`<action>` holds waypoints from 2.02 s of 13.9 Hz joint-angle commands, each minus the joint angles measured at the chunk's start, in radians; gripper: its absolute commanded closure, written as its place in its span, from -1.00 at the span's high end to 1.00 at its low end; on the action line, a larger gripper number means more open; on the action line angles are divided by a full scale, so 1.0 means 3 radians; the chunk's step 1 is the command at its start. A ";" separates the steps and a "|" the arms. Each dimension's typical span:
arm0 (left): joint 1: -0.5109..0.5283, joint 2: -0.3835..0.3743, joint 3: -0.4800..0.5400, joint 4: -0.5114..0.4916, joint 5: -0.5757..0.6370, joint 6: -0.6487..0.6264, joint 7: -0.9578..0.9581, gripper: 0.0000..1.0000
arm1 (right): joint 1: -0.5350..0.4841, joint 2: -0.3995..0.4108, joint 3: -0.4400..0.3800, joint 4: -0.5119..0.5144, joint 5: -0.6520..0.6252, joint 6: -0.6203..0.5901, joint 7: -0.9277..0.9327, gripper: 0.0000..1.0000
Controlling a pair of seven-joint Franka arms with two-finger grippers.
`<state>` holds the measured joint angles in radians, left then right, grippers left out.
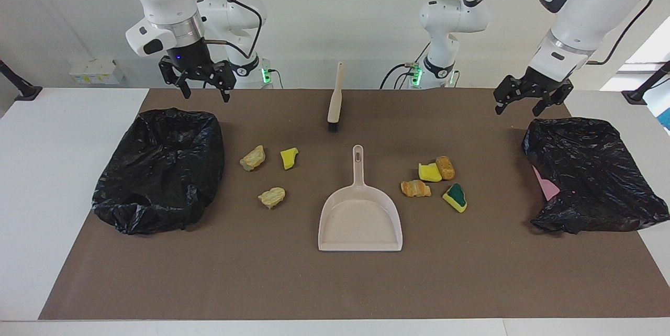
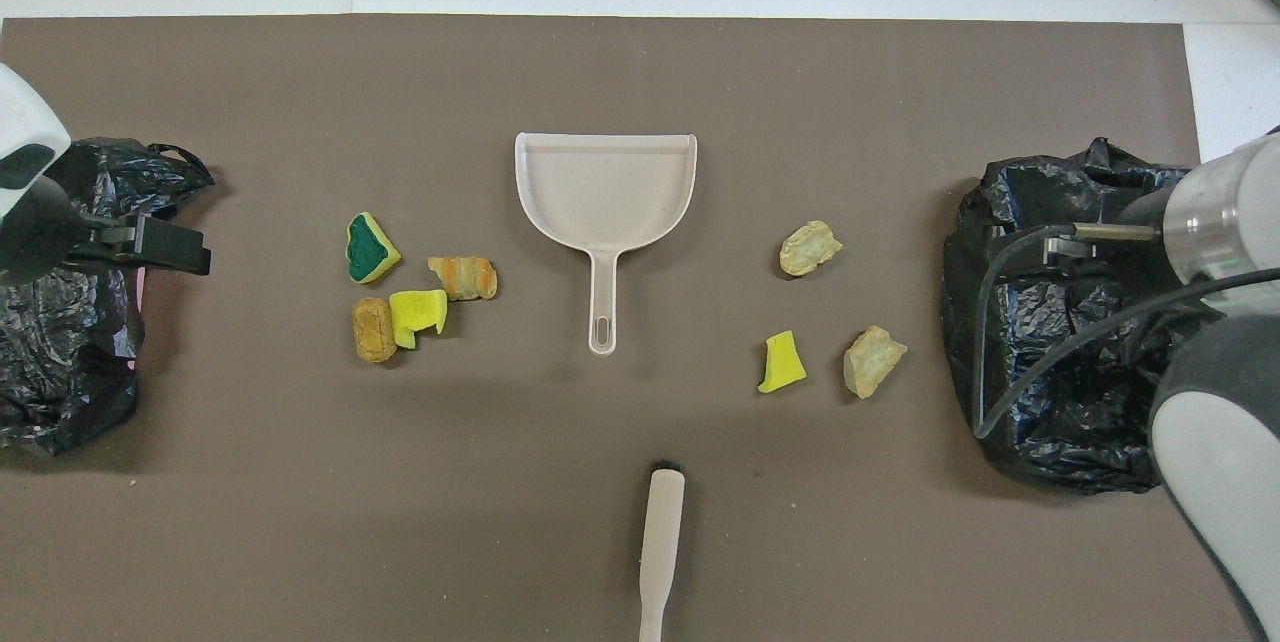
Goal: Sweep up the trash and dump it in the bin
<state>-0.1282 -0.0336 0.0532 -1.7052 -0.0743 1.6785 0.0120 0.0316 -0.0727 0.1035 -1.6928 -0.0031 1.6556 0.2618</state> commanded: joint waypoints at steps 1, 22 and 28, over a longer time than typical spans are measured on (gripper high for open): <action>-0.0063 -0.0082 0.0002 -0.0318 -0.0079 0.0249 -0.0009 1.00 | 0.0083 -0.0034 0.0013 -0.0156 0.0016 0.0177 0.0083 1.00; -0.2558 -0.0900 -0.0110 -0.2993 -0.0187 0.2678 -0.1593 1.00 | 0.1536 0.1673 0.0013 0.0866 -0.0097 0.1021 0.1454 1.00; -0.2676 -0.0880 -0.0984 -0.2993 -0.0182 0.2673 -0.2473 1.00 | 0.1700 0.2098 0.0008 0.1071 -0.0102 0.1251 0.1577 1.00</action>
<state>-0.9028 -0.2771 -0.2047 -2.5739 -0.1257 2.4766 -0.6679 0.5408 0.5148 0.1067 -1.4134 -0.0185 2.0211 0.7146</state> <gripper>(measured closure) 0.000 0.000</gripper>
